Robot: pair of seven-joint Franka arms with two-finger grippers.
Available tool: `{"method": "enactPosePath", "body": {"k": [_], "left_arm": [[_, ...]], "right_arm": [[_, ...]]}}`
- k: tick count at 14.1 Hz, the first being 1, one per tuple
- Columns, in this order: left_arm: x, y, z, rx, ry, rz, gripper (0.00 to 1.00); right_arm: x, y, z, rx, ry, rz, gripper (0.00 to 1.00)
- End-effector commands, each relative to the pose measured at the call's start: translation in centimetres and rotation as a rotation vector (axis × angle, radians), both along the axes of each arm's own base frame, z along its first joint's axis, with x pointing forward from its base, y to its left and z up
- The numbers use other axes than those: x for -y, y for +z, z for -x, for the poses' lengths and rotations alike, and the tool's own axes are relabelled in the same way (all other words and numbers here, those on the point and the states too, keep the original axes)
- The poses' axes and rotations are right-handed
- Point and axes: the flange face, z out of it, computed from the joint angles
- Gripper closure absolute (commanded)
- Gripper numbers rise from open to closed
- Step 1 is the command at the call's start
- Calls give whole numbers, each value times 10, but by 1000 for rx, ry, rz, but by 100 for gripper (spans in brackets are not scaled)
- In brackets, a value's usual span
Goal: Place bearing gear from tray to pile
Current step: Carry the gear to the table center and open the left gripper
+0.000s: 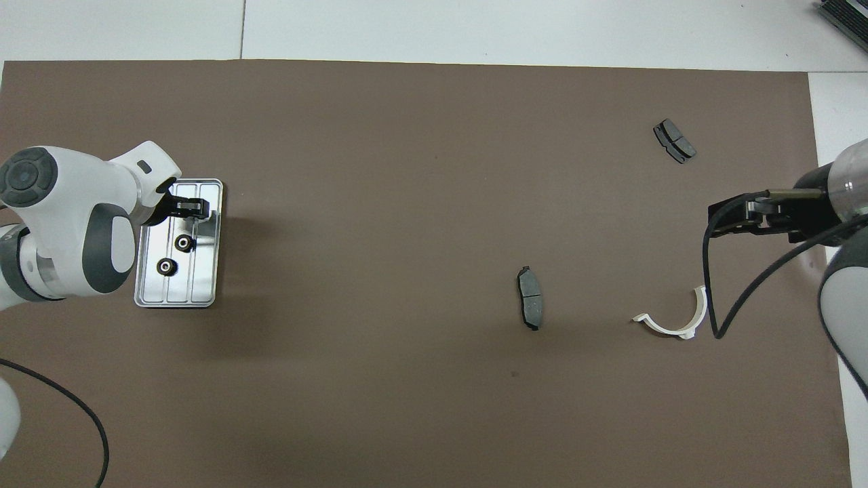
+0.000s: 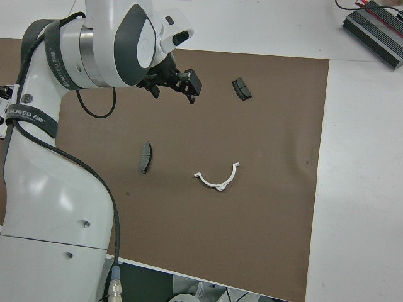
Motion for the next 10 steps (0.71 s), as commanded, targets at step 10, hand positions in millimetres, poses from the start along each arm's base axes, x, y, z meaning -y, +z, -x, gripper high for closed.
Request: {"method": "enactPosePath", "body": {"k": [10], "left_arm": [[5, -7, -1, 25, -20, 4, 56]], "right_arm": [[2, 4, 6, -8, 21, -25, 0]]}}
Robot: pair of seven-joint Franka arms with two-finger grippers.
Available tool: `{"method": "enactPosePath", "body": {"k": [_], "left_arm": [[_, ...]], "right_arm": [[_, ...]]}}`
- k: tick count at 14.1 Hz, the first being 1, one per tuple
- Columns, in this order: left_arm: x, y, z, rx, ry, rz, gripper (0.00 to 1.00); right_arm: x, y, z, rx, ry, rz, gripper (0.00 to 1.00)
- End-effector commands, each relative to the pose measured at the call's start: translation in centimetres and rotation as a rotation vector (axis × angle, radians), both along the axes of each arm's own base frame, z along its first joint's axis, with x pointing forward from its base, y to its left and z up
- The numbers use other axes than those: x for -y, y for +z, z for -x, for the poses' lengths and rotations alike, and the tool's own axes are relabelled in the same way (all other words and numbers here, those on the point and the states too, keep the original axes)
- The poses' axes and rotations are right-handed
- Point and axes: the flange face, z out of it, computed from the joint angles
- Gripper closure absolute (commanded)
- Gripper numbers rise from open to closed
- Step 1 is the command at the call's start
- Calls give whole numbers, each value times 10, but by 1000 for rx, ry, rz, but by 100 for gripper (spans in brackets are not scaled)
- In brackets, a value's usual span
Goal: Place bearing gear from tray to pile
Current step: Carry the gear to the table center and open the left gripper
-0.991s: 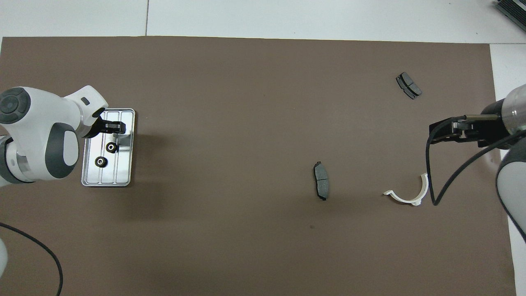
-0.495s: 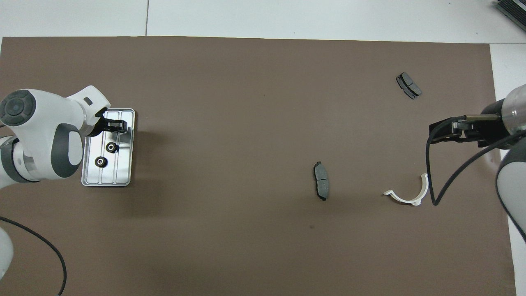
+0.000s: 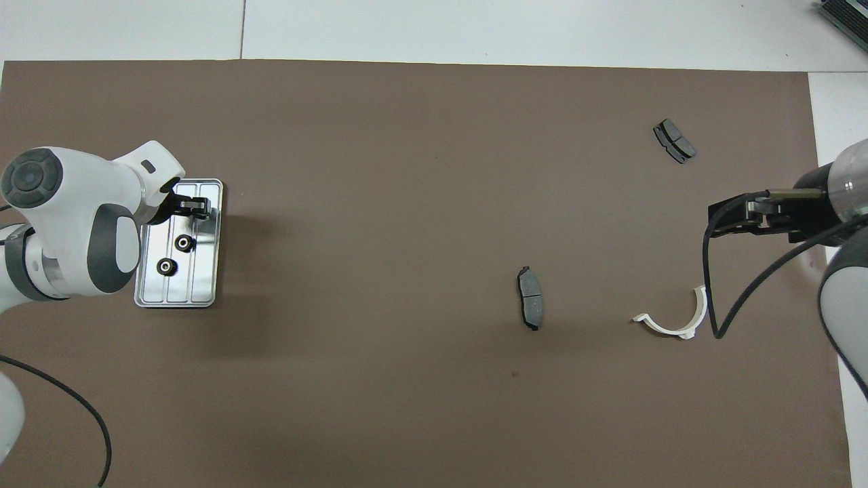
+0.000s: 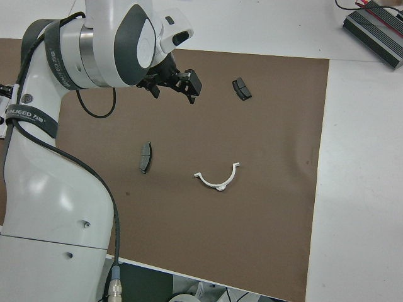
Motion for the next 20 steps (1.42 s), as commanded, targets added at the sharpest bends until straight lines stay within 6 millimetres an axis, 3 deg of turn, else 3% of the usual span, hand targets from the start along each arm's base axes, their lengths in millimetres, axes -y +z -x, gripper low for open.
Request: {"method": "enactPosePath", "body": {"k": [1, 7, 12, 14, 18, 20], "left_arm": [[1, -8, -1, 17, -10, 2, 56], [6, -13, -2, 26, -12, 3, 62], [0, -12, -3, 11, -5, 3, 83], [0, -4, -7, -8, -7, 4, 91], [4, 26, -28, -23, 0, 15, 94], [19, 39, -34, -34, -5, 27, 94]], "right_arm": [[2, 4, 6, -8, 21, -25, 0], [2, 4, 6, -8, 21, -25, 0], [2, 4, 6, -8, 21, -25, 0], [2, 4, 6, -8, 21, -25, 0], [2, 4, 6, -8, 23, -25, 0], [2, 4, 6, -8, 21, -25, 0]]}}
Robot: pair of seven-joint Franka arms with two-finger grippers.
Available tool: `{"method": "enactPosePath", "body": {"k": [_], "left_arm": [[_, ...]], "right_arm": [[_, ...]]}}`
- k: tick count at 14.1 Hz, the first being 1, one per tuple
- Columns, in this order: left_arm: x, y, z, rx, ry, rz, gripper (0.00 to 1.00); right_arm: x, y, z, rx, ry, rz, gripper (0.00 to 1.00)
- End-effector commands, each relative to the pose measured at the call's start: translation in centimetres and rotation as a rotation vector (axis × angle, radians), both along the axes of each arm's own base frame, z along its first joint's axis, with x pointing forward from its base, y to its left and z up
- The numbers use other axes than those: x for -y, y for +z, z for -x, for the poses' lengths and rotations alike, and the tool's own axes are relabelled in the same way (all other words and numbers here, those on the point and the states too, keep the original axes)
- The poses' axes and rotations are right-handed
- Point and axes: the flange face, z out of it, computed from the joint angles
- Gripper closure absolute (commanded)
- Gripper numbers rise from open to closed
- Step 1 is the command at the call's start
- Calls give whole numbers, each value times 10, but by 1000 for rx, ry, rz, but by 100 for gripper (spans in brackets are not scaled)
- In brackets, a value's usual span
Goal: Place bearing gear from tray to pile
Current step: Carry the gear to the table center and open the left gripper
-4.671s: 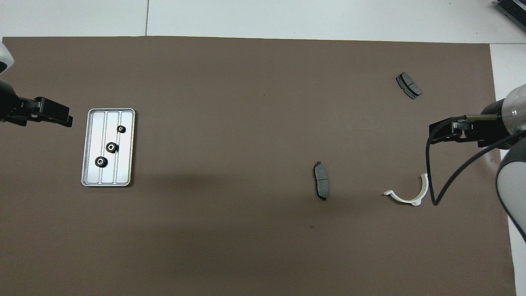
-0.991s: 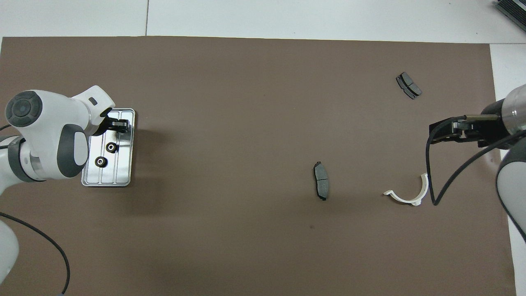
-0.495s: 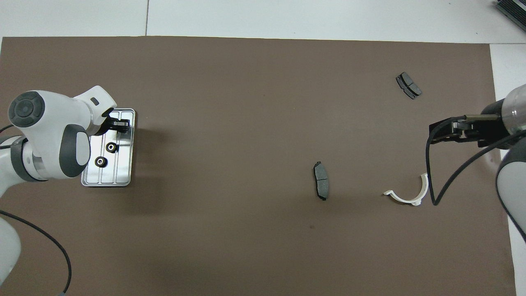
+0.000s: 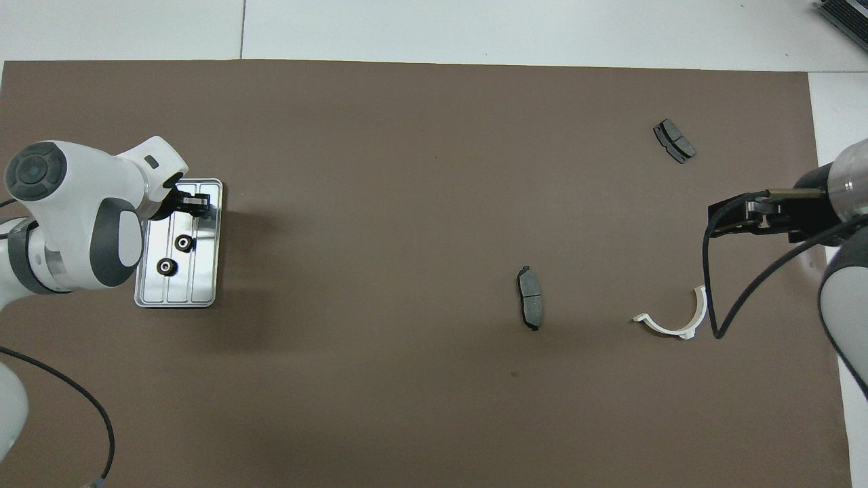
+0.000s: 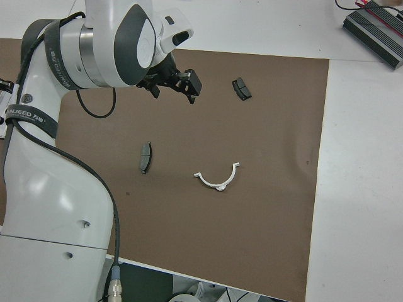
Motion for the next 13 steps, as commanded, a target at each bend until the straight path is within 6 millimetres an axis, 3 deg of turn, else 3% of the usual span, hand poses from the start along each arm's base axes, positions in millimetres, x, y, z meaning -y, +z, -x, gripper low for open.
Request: {"method": "enactPosePath", "body": {"k": [1, 4, 6, 8, 11, 13], "left_arm": [[34, 11, -11, -31, 12, 23, 94], [130, 11, 5, -49, 112, 44, 94], [194, 6, 29, -73, 127, 47, 94], [245, 2, 55, -90, 120, 45, 94], [310, -6, 89, -95, 82, 47, 92], [341, -17, 115, -110, 35, 35, 88]], "right_arm": [[2, 4, 6, -8, 21, -25, 0], [2, 4, 6, -8, 21, -25, 0], [2, 4, 6, -8, 21, -25, 0], [2, 4, 6, -8, 21, -25, 0], [2, 4, 6, -8, 21, -25, 0], [2, 4, 6, -8, 21, -25, 0]]}}
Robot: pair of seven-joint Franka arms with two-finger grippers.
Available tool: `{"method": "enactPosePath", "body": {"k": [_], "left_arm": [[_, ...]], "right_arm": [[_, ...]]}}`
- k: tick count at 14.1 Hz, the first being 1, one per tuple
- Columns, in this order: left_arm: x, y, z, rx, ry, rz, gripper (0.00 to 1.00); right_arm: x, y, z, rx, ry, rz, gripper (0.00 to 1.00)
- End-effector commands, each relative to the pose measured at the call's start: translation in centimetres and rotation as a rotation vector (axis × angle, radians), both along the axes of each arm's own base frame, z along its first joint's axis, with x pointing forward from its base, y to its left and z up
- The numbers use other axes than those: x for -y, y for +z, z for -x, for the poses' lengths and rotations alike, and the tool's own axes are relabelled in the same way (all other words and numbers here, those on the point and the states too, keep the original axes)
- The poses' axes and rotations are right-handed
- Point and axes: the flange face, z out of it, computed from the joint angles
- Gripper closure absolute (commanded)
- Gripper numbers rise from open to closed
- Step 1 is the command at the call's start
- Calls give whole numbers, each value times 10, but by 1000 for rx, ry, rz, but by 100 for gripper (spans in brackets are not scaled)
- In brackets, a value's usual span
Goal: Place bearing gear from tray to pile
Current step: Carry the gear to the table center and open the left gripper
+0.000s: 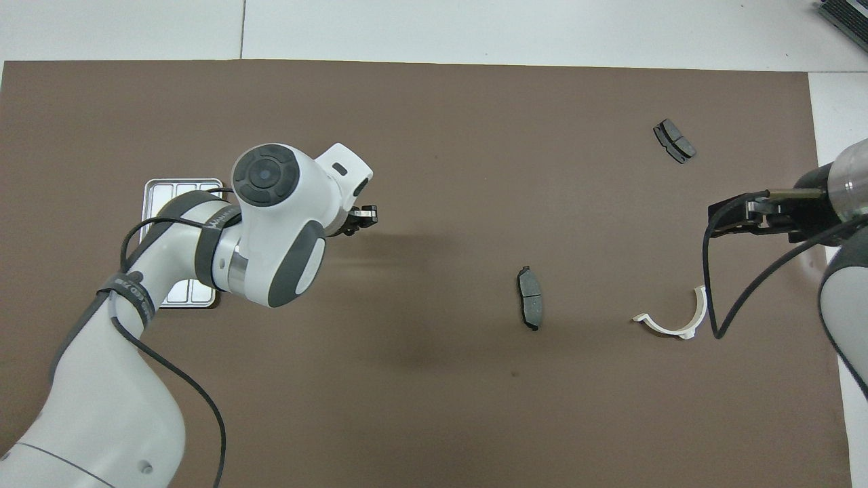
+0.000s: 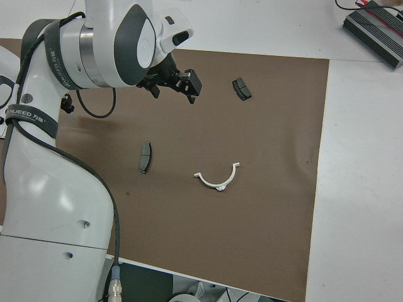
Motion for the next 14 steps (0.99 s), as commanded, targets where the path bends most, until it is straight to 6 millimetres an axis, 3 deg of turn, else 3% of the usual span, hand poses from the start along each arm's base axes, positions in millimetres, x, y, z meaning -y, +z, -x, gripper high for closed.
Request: {"method": "enactPosePath", "body": {"k": [1, 2, 3, 4, 5, 7, 8, 10, 13, 14], "left_arm": [[29, -14, 26, -10, -31, -7, 83], [35, -16, 33, -12, -46, -10, 70], [37, -18, 35, -10, -55, -15, 46], [36, -17, 34, -3, -61, -15, 13], [35, -17, 33, -3, -62, -16, 0], [27, -8, 21, 4, -42, -11, 0], [13, 1, 6, 16, -10, -2, 0], [-27, 17, -21, 32, 56, 5, 0], [-107, 47, -59, 29, 121, -4, 0], [-136, 55, -67, 29, 112, -8, 0]], "right_arm": [[2, 4, 6, -8, 21, -25, 0], [2, 4, 6, -8, 21, -25, 0], [2, 4, 6, -8, 21, -25, 0], [2, 4, 6, -8, 21, -25, 0], [2, 5, 6, -6, 21, -25, 0], [3, 5, 6, -5, 20, -25, 0], [3, 4, 5, -3, 17, -26, 0], [4, 3, 7, -14, 21, -25, 0], [-9, -1, 10, -14, 33, -23, 0], [-21, -4, 10, -2, 51, -25, 0]]}}
